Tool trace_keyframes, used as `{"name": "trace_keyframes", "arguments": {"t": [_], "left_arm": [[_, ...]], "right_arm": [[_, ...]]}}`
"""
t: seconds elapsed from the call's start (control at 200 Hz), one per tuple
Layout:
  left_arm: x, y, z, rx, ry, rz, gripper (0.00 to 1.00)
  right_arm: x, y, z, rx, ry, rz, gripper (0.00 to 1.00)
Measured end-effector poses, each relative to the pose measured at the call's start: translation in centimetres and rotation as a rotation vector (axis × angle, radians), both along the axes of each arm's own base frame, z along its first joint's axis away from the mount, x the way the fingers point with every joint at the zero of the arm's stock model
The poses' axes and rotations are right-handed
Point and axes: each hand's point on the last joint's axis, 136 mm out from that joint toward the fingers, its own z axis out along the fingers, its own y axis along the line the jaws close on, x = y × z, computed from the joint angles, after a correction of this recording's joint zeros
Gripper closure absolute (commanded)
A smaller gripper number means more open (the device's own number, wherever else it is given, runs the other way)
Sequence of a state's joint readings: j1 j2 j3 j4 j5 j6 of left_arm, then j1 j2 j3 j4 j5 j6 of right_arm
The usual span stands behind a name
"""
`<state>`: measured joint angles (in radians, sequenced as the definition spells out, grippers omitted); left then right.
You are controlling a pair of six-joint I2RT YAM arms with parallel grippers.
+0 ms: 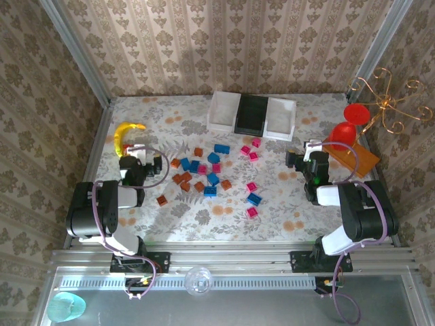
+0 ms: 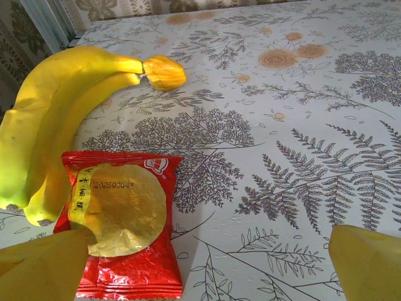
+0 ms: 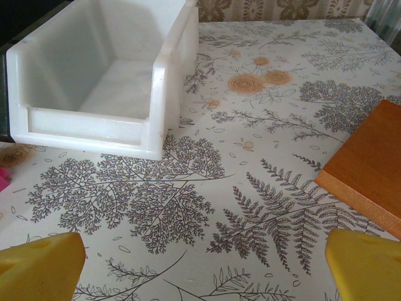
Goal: Sort the legos into containers by color
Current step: Rotate the container at the top-center of the table.
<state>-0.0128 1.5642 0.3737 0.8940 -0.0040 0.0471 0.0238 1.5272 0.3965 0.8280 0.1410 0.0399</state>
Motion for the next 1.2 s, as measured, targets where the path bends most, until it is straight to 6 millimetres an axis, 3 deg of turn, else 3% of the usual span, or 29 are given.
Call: {"name": "trace_keyframes", "arguments": {"t": [0.115, 0.185, 0.315, 0.395, 0.475, 0.55, 0.66, 0.73, 0.93, 1.2], "left_arm": [[-0.2, -0.1, 0.4, 0.008, 0.002, -0.007, 0.00], [-0.5, -0.4, 1.8, 0.013, -0.006, -0.011, 0.00], [-0.1, 0.0, 7.9, -0.058, -0.084, 0.049, 0.00], [0.3, -0.1, 12.2, -0.172, -0.165, 0.045, 0.00], [0.4, -1.7, 14.4, -0.277, -0.202, -0.012, 0.00], [0.2, -4.9, 14.2, -0.337, -0.158, -0.096, 0.00], [-0.2, -9.9, 12.9, -0.358, -0.046, -0.208, 0.00], [-0.3, -11.6, 12.6, -0.359, -0.004, -0.244, 0.00], [-0.8, -12.4, 11.8, -0.369, 0.051, -0.250, 0.00], [-1.3, -12.6, 10.6, -0.368, 0.104, -0.231, 0.00]], "right_arm": [[-0.3, 0.0, 0.4, -0.008, 0.003, -0.015, 0.00], [-0.9, -0.4, 2.2, -0.010, -0.022, -0.050, 0.00], [-2.5, -1.8, 8.7, 0.063, -0.179, -0.149, 0.00], [-2.7, -1.9, 11.3, 0.129, -0.214, -0.171, 0.02], [-1.1, 0.1, 12.8, 0.157, -0.178, -0.143, 0.01], [1.2, 4.4, 13.7, 0.150, -0.119, -0.067, 0.00], [4.4, 10.3, 12.8, 0.125, -0.031, 0.033, 0.01], [6.1, 12.0, 10.9, 0.105, 0.039, 0.045, 0.03], [11.4, 12.9, 5.7, 0.059, 0.199, -0.012, 0.10], [17.3, 12.0, 2.5, 0.071, 0.308, -0.091, 0.30]]}}
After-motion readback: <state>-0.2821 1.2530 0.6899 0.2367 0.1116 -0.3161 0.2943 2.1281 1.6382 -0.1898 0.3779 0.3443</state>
